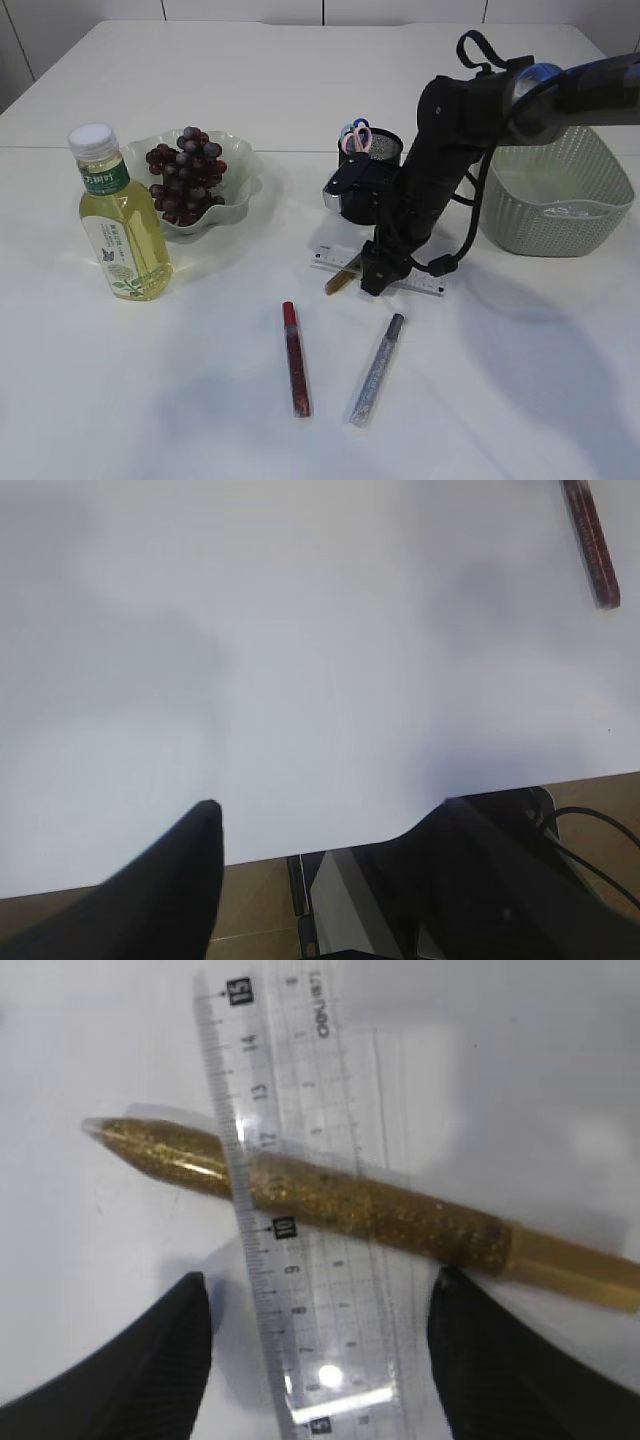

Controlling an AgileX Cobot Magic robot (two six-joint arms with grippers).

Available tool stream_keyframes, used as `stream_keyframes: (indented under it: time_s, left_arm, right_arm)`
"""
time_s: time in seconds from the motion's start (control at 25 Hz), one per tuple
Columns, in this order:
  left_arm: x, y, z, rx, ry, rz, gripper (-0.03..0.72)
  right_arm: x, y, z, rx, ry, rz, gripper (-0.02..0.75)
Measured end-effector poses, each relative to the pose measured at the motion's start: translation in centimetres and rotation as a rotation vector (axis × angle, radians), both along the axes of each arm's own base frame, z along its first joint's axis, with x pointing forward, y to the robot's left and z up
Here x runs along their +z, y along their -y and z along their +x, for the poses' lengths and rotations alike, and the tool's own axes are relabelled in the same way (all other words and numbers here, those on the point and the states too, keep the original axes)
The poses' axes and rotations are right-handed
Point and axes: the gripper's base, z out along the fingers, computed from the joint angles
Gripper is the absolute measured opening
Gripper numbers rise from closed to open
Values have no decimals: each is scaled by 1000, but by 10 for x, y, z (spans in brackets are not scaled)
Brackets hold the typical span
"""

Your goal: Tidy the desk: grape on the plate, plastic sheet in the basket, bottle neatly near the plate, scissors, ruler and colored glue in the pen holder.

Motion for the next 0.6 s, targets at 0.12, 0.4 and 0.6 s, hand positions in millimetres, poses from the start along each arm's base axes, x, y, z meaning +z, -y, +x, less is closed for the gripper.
stream_keyframes:
  time_s: [0.12,0.4,0.6]
  left_arm:
    - [0,0,0,0,0,0,480]
    - [0,0,0,0,0,0,480]
    - [0,1,0,-1,-2,-7,480]
  right_arm:
    - [0,0,1,-1,3,1,530]
    - [0,0,1,-1,4,2,443]
    - [0,0,1,-1,4,2,351]
